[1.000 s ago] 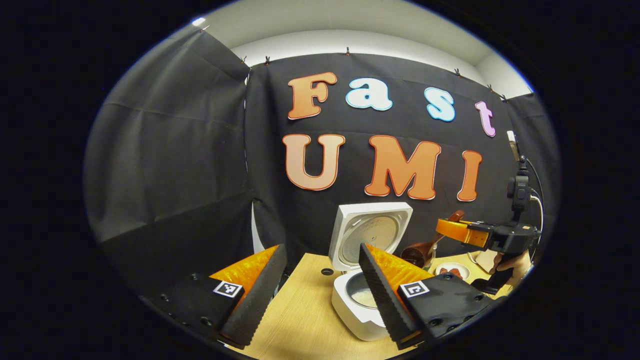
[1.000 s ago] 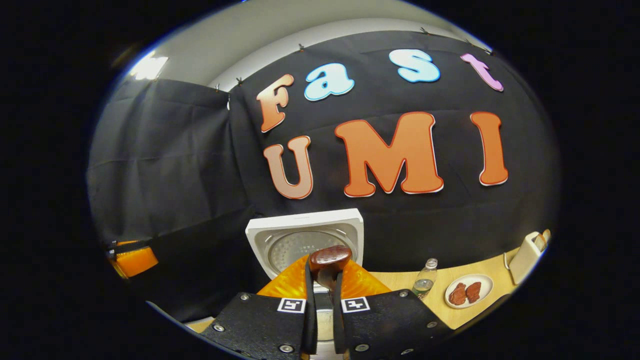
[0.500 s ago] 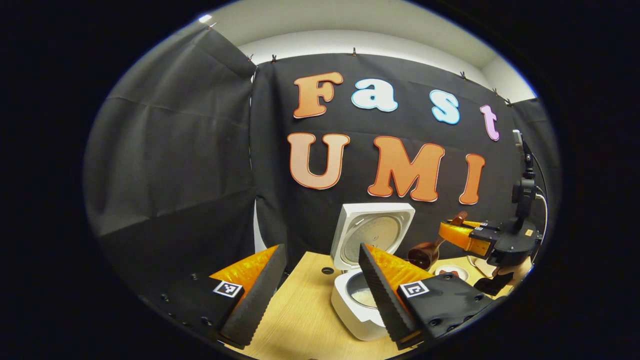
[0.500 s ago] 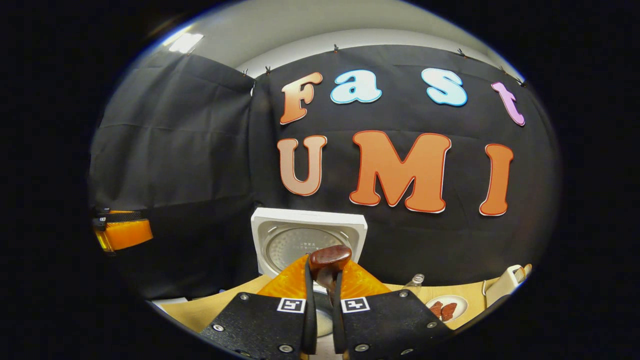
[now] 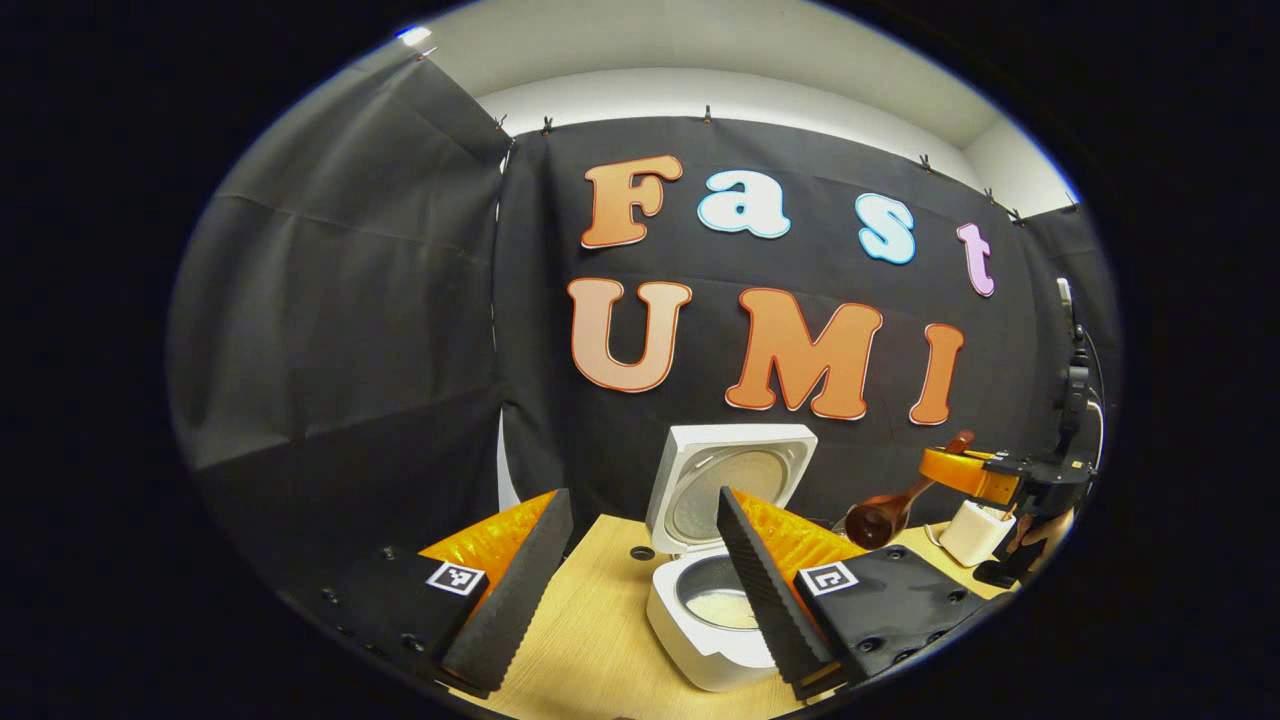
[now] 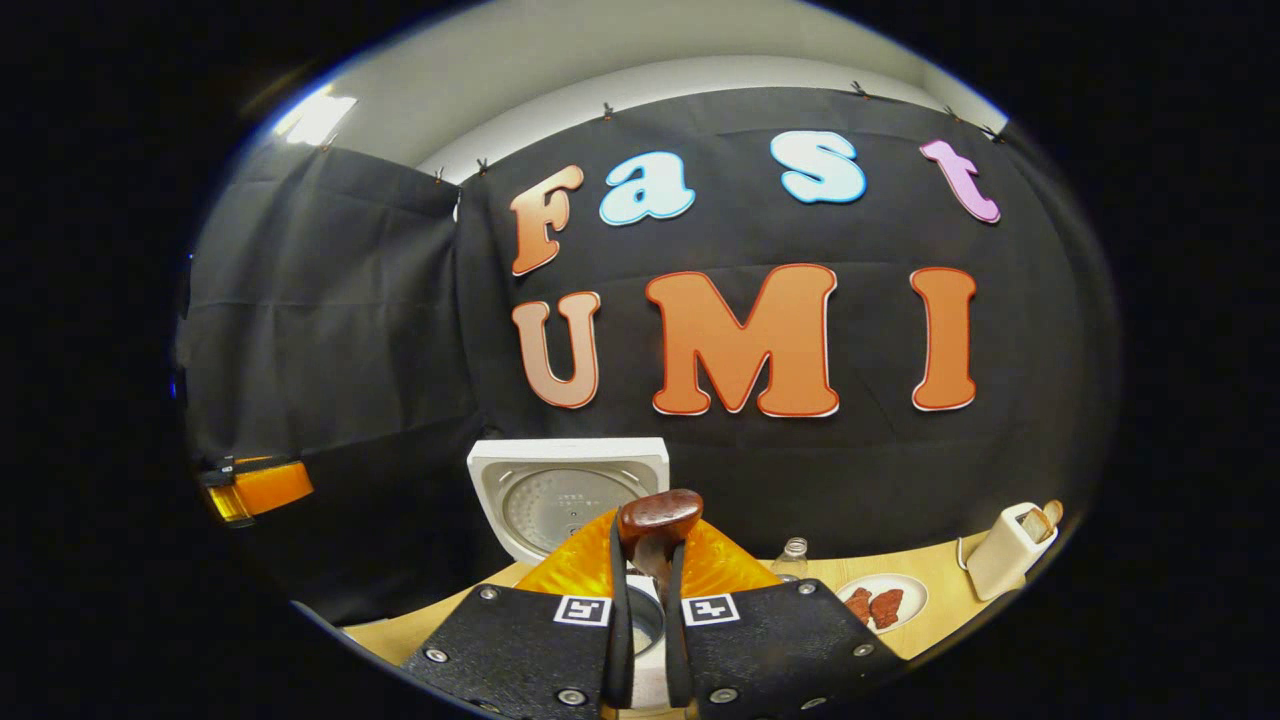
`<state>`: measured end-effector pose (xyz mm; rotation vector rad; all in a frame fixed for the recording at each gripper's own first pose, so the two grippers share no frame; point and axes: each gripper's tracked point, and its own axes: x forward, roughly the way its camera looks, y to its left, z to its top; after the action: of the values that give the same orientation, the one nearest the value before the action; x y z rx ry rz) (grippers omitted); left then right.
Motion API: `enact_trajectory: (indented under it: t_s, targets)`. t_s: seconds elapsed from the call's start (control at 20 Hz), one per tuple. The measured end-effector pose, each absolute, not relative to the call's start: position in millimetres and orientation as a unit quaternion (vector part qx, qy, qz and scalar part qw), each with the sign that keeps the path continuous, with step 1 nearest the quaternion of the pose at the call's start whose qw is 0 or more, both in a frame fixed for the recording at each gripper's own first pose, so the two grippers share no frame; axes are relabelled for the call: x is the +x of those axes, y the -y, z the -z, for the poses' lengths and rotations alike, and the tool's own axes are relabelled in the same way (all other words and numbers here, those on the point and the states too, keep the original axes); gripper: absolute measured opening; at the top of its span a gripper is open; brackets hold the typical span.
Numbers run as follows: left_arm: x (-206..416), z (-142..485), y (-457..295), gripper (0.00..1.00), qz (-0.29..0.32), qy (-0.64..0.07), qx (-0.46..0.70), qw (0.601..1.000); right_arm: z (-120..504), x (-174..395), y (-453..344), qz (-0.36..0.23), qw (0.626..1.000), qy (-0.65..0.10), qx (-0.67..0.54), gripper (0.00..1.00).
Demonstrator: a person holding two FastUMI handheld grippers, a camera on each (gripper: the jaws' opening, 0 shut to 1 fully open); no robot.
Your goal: Close the left gripper, press the button to open the rice cooker; take a wooden spoon from the chopstick holder with the right hand, scoop a spoonful of rice and pour it into the rice cooker, then put the wooden spoon back into the chopstick holder.
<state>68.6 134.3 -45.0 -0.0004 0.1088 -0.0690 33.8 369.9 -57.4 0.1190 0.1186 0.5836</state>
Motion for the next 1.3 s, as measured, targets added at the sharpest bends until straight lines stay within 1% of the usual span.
enact_trajectory:
  t_s: [0.3, 0.5, 0.55, 0.6, 0.9, 1.3]
  targets:
    - [81.1, 27.1, -127.5, 0.97, 0.033, -0.033, 0.004, 0.999, 67.2, 34.5, -295.3, -0.23, 0.969, -0.072, 0.057, 0.12]
    - [95.7, 18.8, -110.8, 0.97, 0.044, -0.021, 0.007, 0.999, 78.1, 31.9, -238.4, -0.184, 0.978, -0.084, 0.053, 0.12]
    - [99.5, 17.3, -105.6, 0.97, 0.047, -0.019, 0.007, 0.999, 81.2, 30.2, -223.0, -0.171, 0.98, -0.087, 0.053, 0.07]
    - [102.1, 16.3, -99.8, 0.97, 0.05, -0.018, 0.007, 0.999, 85.0, 29.7, -207.6, -0.158, 0.982, -0.091, 0.053, 0.12]
    - [114.9, 21.2, -63.5, 0.97, 0.078, -0.022, 0.002, 0.997, 118.8, 12.7, -125.0, -0.085, 0.987, -0.125, 0.057, 0.12]
    - [122.1, 35.0, -36.1, 0.97, 0.091, -0.035, 0.005, 0.995, 170.8, -5.5, -69.6, -0.028, 0.981, -0.175, 0.079, 0.12]
